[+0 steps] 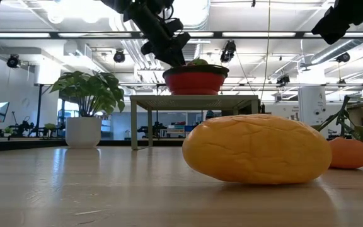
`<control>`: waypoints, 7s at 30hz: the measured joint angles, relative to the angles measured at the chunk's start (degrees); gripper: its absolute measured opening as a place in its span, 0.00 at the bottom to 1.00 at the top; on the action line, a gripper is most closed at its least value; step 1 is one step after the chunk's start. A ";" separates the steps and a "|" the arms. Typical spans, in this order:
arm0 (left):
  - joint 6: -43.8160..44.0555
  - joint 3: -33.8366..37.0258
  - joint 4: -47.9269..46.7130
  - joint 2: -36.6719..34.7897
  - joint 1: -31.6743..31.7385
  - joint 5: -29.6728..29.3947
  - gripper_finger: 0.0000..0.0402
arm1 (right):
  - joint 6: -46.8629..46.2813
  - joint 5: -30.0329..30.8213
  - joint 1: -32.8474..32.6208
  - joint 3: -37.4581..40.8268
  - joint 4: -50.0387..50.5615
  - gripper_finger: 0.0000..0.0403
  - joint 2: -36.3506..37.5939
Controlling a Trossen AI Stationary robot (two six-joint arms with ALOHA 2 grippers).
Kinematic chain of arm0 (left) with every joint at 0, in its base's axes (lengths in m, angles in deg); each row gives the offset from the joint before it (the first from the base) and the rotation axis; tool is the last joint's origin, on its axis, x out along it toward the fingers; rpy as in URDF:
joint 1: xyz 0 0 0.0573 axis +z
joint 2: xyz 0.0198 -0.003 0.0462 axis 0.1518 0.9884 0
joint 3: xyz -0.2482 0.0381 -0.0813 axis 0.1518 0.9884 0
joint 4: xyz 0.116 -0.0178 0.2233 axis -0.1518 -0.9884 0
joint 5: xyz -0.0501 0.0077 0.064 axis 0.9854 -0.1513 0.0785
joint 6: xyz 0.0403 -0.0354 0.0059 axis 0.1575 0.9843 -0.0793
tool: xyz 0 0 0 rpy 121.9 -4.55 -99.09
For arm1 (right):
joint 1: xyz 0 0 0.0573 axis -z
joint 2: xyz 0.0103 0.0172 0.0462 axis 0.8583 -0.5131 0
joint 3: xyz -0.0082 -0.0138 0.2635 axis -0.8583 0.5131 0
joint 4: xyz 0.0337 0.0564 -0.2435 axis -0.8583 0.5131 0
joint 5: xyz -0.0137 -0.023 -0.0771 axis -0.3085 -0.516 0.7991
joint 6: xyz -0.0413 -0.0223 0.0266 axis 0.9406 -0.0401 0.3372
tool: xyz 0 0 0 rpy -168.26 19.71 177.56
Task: Pick & Place Fruit
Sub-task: Put the strawberry into the red strainer bowl on the shelf, then put the tangerine into the red strainer bowl on the shelf
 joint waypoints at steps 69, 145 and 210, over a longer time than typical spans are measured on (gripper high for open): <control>4.06 16.59 -0.92 -16.37 -24.82 7.42 0.55 | 1.84 0.01 0.01 -0.01 -0.47 0.02 0.00; 3.32 51.47 33.29 -35.93 -24.72 7.53 0.55 | -46.58 33.41 -55.03 5.40 -28.65 0.29 -51.91; -12.53 51.06 44.52 -35.98 -23.62 -7.48 0.55 | 14.19 -9.08 27.79 -49.31 -15.65 0.02 -66.32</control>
